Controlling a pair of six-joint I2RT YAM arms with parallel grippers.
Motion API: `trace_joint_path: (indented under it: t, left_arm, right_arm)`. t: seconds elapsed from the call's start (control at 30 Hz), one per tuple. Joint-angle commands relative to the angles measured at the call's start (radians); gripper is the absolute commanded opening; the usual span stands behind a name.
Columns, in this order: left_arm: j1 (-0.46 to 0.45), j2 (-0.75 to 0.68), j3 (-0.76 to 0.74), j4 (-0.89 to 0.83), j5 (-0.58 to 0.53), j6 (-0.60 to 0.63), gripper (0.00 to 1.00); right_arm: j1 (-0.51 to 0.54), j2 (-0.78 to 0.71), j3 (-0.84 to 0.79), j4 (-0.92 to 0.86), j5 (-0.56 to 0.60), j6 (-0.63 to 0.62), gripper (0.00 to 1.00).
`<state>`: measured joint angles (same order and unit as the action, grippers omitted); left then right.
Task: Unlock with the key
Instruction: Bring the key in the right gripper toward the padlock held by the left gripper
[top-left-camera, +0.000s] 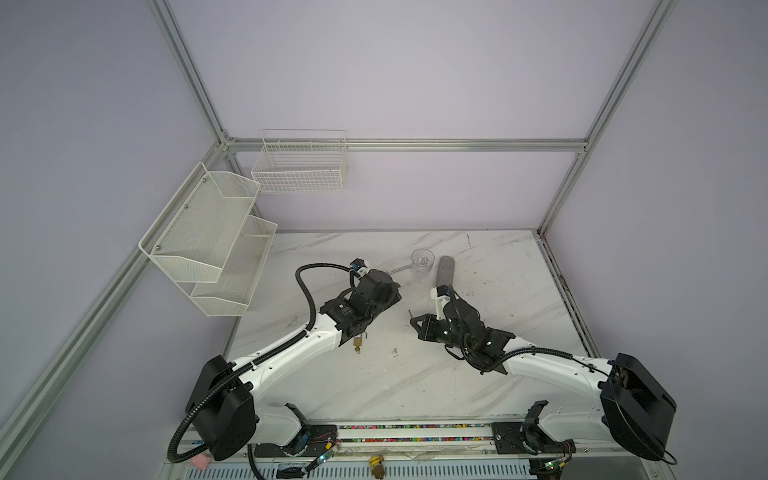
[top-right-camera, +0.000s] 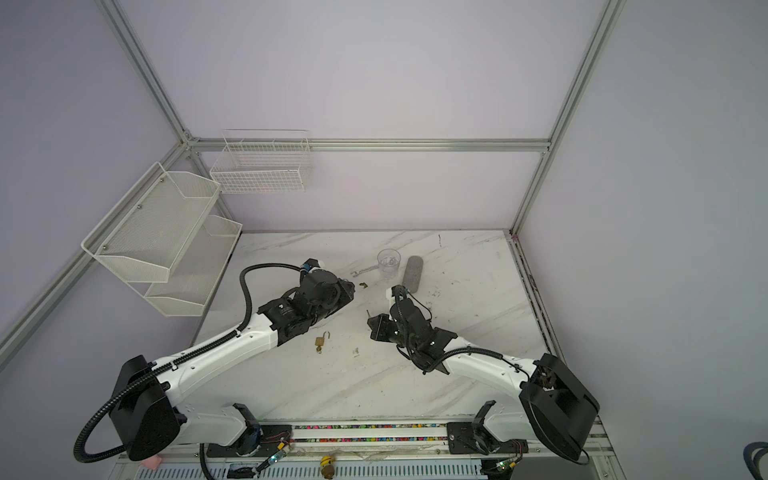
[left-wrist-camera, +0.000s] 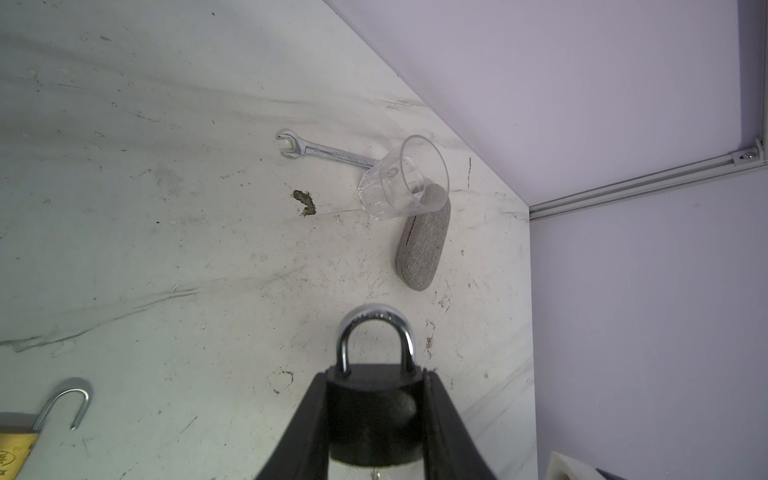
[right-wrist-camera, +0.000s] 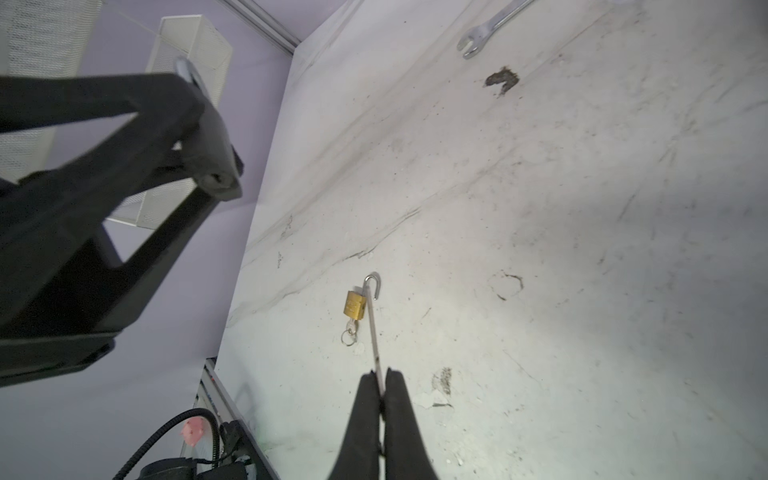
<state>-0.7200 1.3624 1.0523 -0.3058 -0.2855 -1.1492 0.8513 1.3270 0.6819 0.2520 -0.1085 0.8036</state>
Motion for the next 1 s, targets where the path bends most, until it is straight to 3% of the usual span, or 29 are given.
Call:
trace_joint_path:
  t: [0.0,0.37,0.97]
  left_arm:
    - [0.002,-0.025,-0.029,0.049,-0.035,-0.029,0.0]
    - [-0.002,-0.004,-0.004,0.035,-0.022,0.019,0.0]
    - [-0.01,0.035,0.048,0.007,-0.006,0.059,0.0]
  right_arm:
    - [0.007,0.031,0.011,0.138,0.033,0.045,0.0]
    - [0.007,0.105,0.05,0.262,-0.043,0.008,0.0]
    - [0.006,0.096,0.085,0.213,-0.012,-0.076,0.0]
